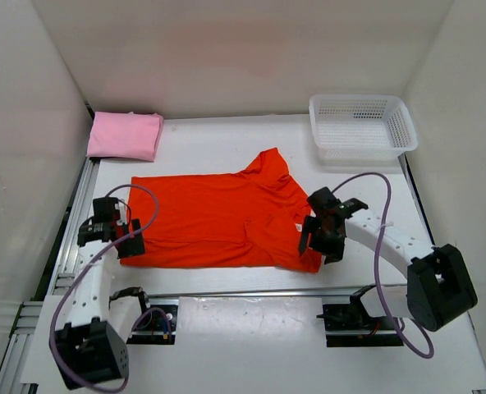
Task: Fold and stack the t-shirts
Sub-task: Fold the flattened tshirt in 1/3 of the way
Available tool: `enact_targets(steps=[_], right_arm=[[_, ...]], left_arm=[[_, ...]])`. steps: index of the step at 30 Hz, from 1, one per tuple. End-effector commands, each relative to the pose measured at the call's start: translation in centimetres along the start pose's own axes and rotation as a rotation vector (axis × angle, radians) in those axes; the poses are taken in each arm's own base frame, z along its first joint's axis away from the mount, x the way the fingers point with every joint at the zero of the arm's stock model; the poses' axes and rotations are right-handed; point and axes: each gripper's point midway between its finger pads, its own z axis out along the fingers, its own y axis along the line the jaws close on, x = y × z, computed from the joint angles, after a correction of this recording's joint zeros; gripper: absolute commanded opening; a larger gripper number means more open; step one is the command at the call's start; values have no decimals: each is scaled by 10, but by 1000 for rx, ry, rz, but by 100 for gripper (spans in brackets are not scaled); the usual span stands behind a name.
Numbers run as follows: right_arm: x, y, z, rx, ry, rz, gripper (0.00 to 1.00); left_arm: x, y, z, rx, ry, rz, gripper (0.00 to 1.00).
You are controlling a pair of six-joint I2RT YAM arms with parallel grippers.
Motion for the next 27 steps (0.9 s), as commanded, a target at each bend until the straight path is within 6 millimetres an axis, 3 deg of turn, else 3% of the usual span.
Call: enact_targets(steps=[1,2,3,10,15,17,19,20,22,23,24,27], right_arm=[[22,-6,0,1,33,62,80],[30,-13,5,17,49,77,80],[25,-9,7,-22,10,76,80],[23,-1,28,-112,-38,102,80],[25,1,39,-110,-15,126,80],[26,-1,43,-104,-8,127,74],[24,-3,43,-96,-17,136,58],[24,-3,43,-96,-17,136,41],[21,-4,42,-86,-26,137,20],[25,-9,40,-64,-17,147,7],[25,-9,36,-64,-17,156,2],[33,-24,24,1,-12,183,0]], left_arm=[[-5,29,22,-131,10,-84,100],[5,35,29,-133,74,-122,100],[-4,36,29,-125,68,-136,100],[-8,-7,38,138,128,-165,100],[-2,-15,47,175,150,-167,100],[4,-16,53,178,182,-166,94],[12,-18,60,181,223,-166,83],[14,-19,61,182,236,-166,67],[16,-23,62,205,254,-168,45],[16,-23,62,205,254,-168,27],[16,-23,62,205,254,-168,10],[17,-5,59,120,238,-181,10]])
